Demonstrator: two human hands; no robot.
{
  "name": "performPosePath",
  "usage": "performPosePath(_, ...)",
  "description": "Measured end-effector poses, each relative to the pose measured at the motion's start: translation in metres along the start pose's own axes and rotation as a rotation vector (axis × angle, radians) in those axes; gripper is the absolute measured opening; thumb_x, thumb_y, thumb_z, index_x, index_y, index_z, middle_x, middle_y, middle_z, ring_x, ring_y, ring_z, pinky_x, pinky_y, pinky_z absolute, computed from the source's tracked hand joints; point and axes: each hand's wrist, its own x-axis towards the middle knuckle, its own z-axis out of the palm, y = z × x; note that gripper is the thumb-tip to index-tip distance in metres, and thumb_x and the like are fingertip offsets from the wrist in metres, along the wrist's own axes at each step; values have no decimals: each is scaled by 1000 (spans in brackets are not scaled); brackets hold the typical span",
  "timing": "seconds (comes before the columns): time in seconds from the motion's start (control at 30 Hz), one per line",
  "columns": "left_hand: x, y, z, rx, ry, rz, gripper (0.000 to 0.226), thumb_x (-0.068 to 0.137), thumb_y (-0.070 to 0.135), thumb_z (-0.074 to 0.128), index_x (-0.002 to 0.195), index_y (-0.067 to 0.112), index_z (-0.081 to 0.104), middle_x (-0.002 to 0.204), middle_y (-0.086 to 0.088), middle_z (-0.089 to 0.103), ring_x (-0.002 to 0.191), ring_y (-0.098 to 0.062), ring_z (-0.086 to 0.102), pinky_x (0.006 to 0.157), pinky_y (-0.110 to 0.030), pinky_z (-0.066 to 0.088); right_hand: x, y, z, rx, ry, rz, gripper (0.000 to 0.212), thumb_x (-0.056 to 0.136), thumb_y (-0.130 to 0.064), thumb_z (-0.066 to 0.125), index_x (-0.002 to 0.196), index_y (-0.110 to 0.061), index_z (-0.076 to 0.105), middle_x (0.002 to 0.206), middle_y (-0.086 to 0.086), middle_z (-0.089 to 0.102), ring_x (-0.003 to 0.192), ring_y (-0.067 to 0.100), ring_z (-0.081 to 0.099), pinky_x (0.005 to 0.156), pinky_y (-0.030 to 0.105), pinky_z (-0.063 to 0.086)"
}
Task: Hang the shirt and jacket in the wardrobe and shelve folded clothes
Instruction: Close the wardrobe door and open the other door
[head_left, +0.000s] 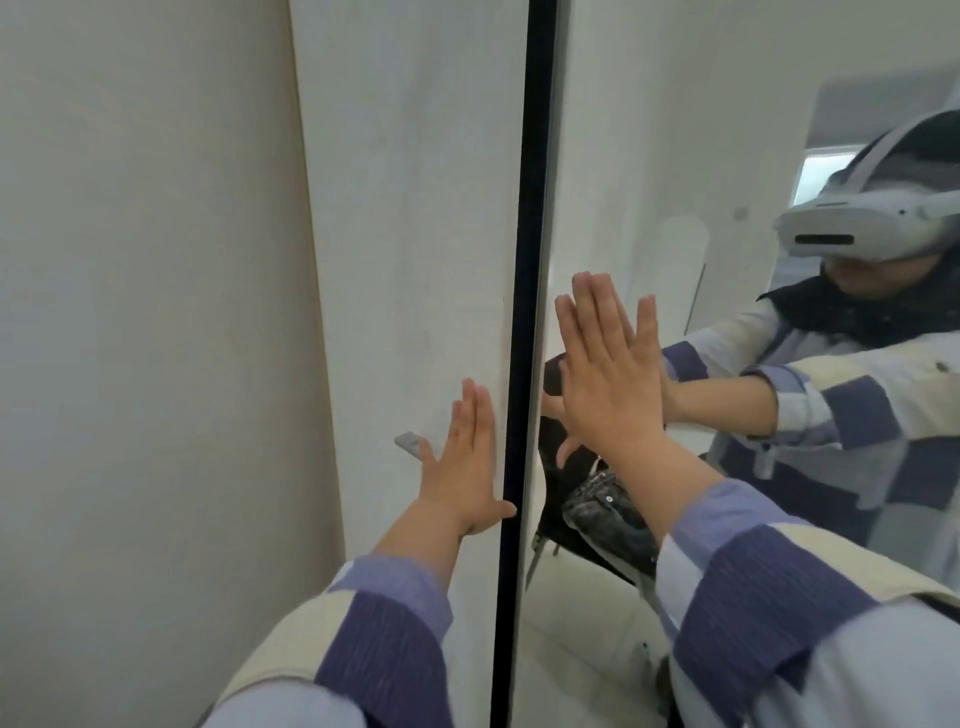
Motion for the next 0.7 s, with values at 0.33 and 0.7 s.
performPosePath(0.33, 38, 0, 21, -60, 26, 54, 143, 64, 60, 75, 121, 30, -53, 132, 11, -59, 138, -16, -35, 113, -58, 2, -2, -5, 5, -31, 105, 32, 69, 96, -33, 33, 153, -11, 1, 160, 11, -4, 148, 26, -3, 114, 58, 5)
performPosePath(0.7, 35, 2, 14, 84, 62, 39, 121, 78, 51, 60, 134, 20, -43, 142, 1, -50, 143, -23, -26, 111, -65, -4, -17, -4, -16, 100, -33, 26, 85, 83, -54, -27, 152, -13, 0, 159, 7, -10, 148, 26, -6, 116, 56, -5)
